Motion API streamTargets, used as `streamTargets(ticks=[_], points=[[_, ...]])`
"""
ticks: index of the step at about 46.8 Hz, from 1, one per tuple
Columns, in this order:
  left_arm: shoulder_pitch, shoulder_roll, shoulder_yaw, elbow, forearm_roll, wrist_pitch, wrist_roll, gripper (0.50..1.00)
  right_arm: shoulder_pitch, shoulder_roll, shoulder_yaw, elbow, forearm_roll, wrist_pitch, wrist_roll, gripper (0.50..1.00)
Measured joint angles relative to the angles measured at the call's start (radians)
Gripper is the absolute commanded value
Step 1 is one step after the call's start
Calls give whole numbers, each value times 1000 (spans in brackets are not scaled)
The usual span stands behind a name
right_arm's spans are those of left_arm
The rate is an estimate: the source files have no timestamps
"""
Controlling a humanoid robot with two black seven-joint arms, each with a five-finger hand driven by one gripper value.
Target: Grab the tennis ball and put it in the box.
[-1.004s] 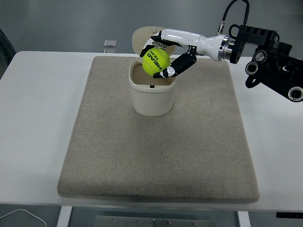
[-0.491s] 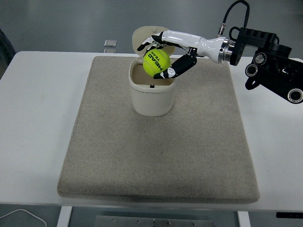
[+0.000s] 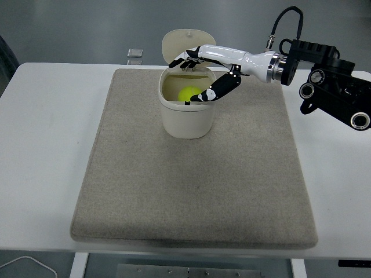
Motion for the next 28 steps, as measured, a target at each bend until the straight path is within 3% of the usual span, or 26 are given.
streamTargets(ticks=[13,22,28], points=[[0,0,0,0,0,0,0,992,7,-23,31,9,39,114,0,858],[0,0,0,0,0,0,-1,992,8,-91,38,15,182,263,-3,858],[0,0,0,0,0,0,-1,990,18,-138,37,16,249,329,-4,858]])
